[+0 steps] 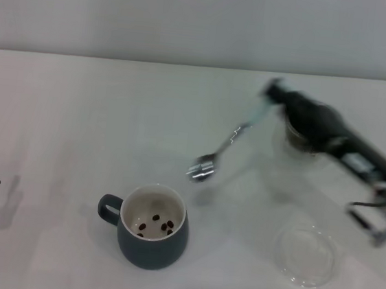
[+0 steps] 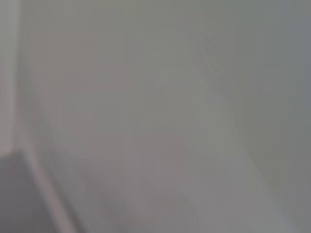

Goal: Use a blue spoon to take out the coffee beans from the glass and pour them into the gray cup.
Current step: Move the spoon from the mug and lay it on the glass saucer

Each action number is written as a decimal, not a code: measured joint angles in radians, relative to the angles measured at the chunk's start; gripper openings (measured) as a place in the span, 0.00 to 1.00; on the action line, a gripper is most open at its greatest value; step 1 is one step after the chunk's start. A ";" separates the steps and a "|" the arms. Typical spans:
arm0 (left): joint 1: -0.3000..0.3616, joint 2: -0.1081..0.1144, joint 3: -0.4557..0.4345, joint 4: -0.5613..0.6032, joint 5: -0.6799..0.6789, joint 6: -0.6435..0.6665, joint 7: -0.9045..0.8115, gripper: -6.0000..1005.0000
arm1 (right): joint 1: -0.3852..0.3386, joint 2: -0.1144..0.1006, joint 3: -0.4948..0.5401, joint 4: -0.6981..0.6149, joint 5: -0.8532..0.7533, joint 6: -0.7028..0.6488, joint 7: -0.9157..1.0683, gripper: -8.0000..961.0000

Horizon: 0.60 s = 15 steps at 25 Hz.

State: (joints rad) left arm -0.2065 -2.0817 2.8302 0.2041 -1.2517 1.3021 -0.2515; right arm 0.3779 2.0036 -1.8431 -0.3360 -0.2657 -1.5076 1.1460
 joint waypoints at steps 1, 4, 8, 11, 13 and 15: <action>0.001 0.000 0.000 0.000 0.000 0.000 0.000 0.71 | -0.006 -0.007 0.036 0.036 0.000 -0.033 0.037 0.18; 0.001 0.001 0.000 0.000 -0.007 0.001 0.000 0.71 | -0.013 -0.044 0.088 0.142 -0.002 -0.137 0.123 0.18; -0.001 0.001 0.000 0.000 -0.014 0.003 0.000 0.71 | -0.039 -0.094 0.096 0.245 0.005 -0.166 0.235 0.19; -0.002 0.002 0.000 -0.004 -0.017 0.010 0.000 0.71 | -0.066 -0.107 0.101 0.296 0.004 -0.159 0.251 0.19; -0.003 0.002 0.000 -0.004 -0.024 0.012 0.000 0.71 | -0.085 -0.106 0.100 0.312 -0.005 -0.144 0.234 0.19; -0.005 0.002 0.000 -0.006 -0.032 0.013 0.000 0.71 | -0.097 -0.101 0.096 0.319 -0.014 -0.121 0.219 0.19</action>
State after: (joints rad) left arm -0.2111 -2.0800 2.8303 0.1981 -1.2839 1.3156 -0.2515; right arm 0.2814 1.9027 -1.7469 -0.0174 -0.2798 -1.6291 1.3653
